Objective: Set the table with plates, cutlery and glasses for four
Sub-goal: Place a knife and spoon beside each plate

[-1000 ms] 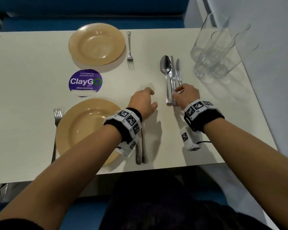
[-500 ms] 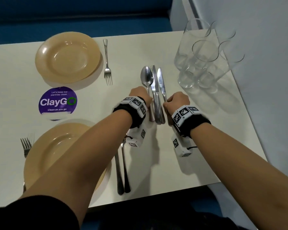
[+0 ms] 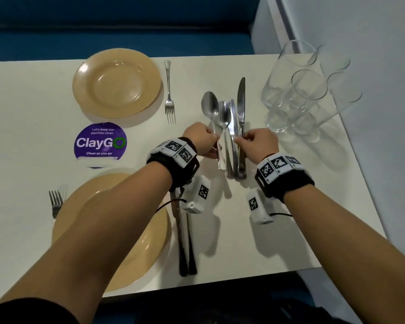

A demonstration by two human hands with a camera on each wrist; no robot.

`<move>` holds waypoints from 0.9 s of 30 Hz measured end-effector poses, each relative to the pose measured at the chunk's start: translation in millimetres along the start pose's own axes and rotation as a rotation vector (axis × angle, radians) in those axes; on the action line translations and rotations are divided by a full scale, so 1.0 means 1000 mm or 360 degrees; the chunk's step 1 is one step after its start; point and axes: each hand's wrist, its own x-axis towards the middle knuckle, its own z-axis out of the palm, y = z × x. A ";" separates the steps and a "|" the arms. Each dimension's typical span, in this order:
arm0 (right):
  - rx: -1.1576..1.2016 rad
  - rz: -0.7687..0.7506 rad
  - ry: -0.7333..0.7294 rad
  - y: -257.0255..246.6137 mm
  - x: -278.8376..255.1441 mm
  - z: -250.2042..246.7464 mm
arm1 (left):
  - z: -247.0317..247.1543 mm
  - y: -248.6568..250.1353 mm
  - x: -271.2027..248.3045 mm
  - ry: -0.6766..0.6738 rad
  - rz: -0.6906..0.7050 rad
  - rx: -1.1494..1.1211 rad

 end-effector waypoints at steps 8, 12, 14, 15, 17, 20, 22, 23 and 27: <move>0.0744 -0.0060 -0.0342 -0.132 -0.039 0.077 | -0.121 -0.052 -0.049 0.0245 0.0251 -0.0662; 0.0690 -0.0180 -0.0405 -0.214 -0.072 0.150 | -0.218 -0.098 -0.076 0.0344 0.0308 -0.0589; 0.0713 -0.0185 -0.0475 -0.254 -0.095 0.193 | -0.273 -0.126 -0.092 0.0383 0.0335 -0.0547; 0.0740 -0.0159 -0.0517 -0.273 -0.107 0.216 | -0.301 -0.142 -0.101 0.0397 0.0328 -0.0560; 0.0708 -0.0104 -0.0628 -0.308 -0.134 0.263 | -0.351 -0.174 -0.122 0.0457 0.0288 -0.0586; 0.0593 -0.0058 -0.0871 -0.348 -0.180 0.329 | -0.414 -0.219 -0.152 0.0534 0.0235 -0.0561; 0.0417 -0.0098 -0.0976 -0.367 -0.208 0.366 | -0.444 -0.245 -0.167 0.0571 0.0184 -0.0492; 0.0289 -0.0153 -0.1000 -0.374 -0.219 0.383 | -0.455 -0.256 -0.171 0.0576 0.0164 -0.0484; -0.0202 -0.0314 -0.1026 -0.391 -0.241 0.426 | -0.484 -0.287 -0.182 0.0571 0.0105 -0.0510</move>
